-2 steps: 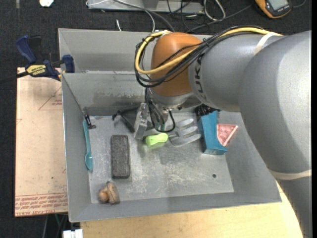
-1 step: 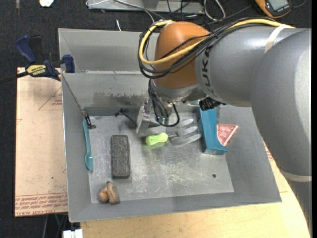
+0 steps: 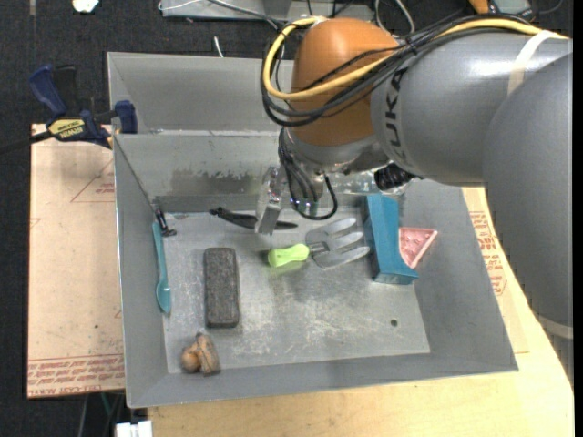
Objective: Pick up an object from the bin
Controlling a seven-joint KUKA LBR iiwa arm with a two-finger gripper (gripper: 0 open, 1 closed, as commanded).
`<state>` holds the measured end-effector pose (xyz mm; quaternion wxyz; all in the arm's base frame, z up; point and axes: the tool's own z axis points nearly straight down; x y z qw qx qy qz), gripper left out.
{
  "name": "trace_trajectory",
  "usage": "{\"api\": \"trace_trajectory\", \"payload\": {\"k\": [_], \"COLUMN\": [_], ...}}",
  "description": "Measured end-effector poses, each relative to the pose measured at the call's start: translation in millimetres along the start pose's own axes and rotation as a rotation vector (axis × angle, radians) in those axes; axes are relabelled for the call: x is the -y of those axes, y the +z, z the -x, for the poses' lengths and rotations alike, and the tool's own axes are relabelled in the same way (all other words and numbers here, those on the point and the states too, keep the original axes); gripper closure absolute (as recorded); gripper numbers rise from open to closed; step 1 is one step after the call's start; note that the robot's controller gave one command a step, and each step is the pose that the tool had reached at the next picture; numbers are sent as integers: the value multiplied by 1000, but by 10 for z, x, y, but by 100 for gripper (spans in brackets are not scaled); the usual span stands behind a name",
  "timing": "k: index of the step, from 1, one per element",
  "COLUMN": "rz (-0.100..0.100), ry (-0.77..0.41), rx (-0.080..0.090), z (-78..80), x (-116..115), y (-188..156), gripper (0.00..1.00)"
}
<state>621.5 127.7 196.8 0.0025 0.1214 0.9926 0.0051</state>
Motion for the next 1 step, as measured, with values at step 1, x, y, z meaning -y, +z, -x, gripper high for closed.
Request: {"api": "trace_trajectory", "payload": {"k": [1], "rz": [2], "ry": [-1], "rx": [3], "z": [9], "x": [-8], "y": [-267], "gripper": [100]}}
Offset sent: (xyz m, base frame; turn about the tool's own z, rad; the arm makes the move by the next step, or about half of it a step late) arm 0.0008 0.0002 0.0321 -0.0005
